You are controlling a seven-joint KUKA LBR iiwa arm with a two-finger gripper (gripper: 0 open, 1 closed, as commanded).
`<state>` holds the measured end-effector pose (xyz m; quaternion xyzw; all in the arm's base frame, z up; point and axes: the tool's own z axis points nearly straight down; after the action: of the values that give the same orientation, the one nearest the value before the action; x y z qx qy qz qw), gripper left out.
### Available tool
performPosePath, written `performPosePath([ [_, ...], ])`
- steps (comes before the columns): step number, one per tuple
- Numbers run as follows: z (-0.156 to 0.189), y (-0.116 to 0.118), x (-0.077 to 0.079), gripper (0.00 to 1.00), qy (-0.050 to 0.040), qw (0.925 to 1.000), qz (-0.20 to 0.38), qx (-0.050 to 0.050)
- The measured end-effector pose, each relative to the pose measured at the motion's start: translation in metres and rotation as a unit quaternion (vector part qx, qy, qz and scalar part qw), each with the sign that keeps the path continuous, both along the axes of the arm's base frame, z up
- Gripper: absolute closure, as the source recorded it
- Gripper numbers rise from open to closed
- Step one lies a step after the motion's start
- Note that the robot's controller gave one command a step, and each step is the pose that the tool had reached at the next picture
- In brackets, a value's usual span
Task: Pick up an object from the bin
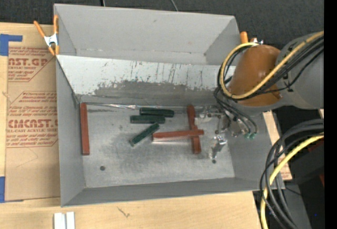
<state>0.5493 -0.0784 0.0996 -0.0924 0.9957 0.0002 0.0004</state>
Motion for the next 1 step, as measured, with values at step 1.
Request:
performPosePath([
  [1,-0.0183,0.014,0.0224,1.0,0.0055,0.9969,-0.078,0.0],
])
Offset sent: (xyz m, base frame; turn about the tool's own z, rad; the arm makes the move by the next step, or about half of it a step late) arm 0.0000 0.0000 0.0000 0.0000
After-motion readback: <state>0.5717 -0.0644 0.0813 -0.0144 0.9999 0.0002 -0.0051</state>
